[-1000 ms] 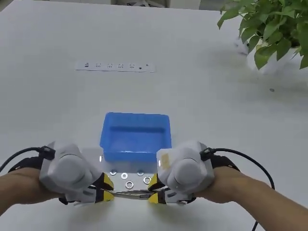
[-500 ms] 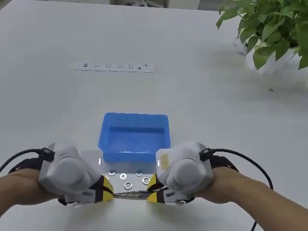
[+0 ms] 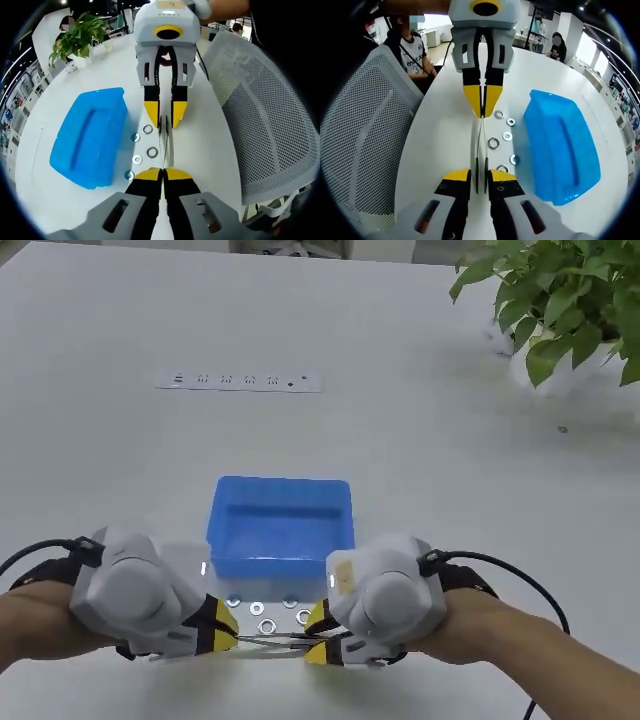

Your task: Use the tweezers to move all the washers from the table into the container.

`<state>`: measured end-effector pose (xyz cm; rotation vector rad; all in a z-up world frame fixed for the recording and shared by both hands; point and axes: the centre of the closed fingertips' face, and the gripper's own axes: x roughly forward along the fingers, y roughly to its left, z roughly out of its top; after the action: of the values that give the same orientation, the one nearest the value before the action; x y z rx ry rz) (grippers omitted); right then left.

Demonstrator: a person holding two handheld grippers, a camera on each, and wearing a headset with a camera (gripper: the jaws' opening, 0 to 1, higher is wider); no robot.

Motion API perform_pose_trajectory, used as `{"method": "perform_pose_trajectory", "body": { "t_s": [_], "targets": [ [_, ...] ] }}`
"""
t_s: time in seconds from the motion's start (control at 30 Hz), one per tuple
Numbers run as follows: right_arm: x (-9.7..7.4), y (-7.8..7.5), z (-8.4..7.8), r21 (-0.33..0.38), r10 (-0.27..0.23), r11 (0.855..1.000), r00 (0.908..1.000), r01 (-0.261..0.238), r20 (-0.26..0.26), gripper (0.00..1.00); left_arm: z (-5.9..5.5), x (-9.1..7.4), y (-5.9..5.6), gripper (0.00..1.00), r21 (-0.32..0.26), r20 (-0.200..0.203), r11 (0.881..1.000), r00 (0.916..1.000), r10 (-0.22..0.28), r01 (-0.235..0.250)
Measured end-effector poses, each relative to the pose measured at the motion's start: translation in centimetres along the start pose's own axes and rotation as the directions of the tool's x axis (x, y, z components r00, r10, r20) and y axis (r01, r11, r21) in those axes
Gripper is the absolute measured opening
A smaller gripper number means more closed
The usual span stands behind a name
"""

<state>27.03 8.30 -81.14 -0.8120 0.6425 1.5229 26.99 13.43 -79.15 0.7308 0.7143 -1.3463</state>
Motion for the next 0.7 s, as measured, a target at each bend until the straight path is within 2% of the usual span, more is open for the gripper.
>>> {"method": "perform_pose_trajectory", "body": {
  "t_s": [0.4, 0.7],
  "targets": [
    [0.3, 0.0, 0.6, -0.017, -0.005, 1.0, 0.9999, 0.005, 0.014, 0.15, 1.9, -1.5, 0.0, 0.05, 0.028, 0.021, 1.0, 0.9998, 0.001, -0.002],
    [-0.2, -0.1, 0.9, -0.012, -0.017, 1.0, 0.9992, 0.018, 0.037, 0.11, 4.2, -2.8, -0.2, 0.05, 0.051, 0.074, 0.999, 0.9972, -0.002, -0.002]
  ]
}}
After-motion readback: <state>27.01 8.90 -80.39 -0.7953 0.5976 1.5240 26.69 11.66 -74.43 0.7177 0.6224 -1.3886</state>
